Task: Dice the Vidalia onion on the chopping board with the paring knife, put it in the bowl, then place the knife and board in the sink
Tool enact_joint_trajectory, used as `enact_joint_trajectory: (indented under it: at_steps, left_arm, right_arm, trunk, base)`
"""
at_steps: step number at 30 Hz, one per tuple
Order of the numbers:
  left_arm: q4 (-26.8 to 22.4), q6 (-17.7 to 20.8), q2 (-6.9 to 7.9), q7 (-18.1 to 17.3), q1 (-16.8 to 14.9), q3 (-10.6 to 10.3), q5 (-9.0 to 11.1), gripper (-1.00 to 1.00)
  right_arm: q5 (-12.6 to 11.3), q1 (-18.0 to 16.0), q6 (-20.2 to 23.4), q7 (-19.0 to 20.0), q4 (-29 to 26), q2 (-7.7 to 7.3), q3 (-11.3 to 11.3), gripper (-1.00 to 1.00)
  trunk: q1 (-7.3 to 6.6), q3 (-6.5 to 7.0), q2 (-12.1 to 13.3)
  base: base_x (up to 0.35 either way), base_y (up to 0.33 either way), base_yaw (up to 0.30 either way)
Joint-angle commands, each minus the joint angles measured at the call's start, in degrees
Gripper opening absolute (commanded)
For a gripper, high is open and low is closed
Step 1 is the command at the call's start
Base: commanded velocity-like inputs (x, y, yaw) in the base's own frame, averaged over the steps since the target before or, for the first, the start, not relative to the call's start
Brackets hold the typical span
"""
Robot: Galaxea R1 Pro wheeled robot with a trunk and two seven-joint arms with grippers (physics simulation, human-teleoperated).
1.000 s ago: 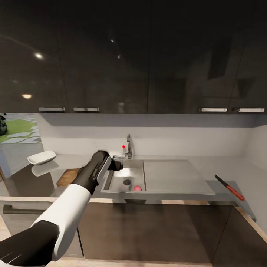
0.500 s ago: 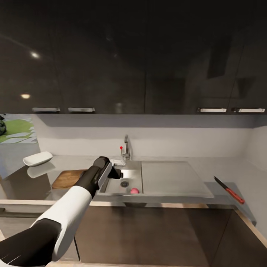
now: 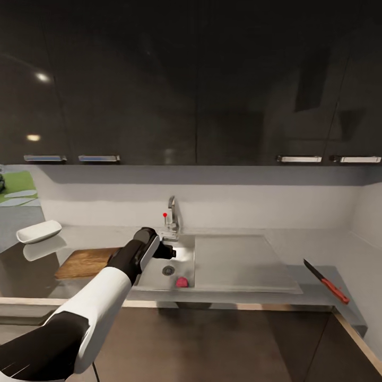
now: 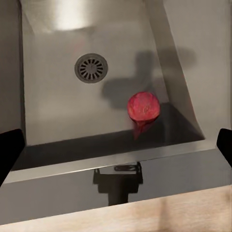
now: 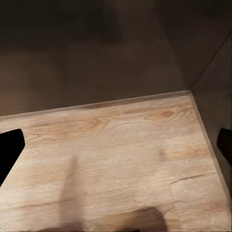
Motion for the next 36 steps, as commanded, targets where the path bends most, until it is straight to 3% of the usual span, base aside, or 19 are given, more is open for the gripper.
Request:
enact_joint_trajectory:
  at_steps: [1,11,16,21,36]
  left_arm:
    - [-0.06,0.18,0.03,0.52,-0.02,-0.18,0.61,1.0]
    - [0.65,0.5,0.01,0.66,-0.02,-0.2,0.85,1.0]
    - [2.14,1.22,-0.1,0.93,-0.02,-0.22,0.86,1.0]
    - [2.49,4.31,-0.07,0.98,-0.02,-0.23,0.86,1.0]
    - [2.66,5.18,-0.28,0.86,-0.02,-0.31,0.86,1.0]
  right_arm:
    - [0.63,0.01,0.6,-0.55,0.01,-0.01,-0.13,1.0]
    - [0.63,0.04,8.46,-0.49,-0.02,-0.14,-0.15,1.0]
    - [0.63,0.04,9.29,-0.49,0.02,-0.14,-0.16,1.0]
    - [0.63,0.04,9.4,-0.51,0.02,-0.14,-0.16,1.0]
    - [0.63,0.04,9.5,-0.67,-0.03,-0.14,-0.16,1.0]
  trunk:
    - [0.02,-0.03,-0.04]
    - [0.02,-0.03,-0.04]
    - [0.02,-0.03,-0.04]
    - [0.02,-0.03,-0.04]
    - [0.02,-0.03,-0.04]
  base:
    - [0.02,-0.018,0.0]
    - [0.004,-0.004,0.0]
    - [0.0,0.0,0.0]
    - [0.0,0.0,0.0]
    - [0.0,0.0,0.0]
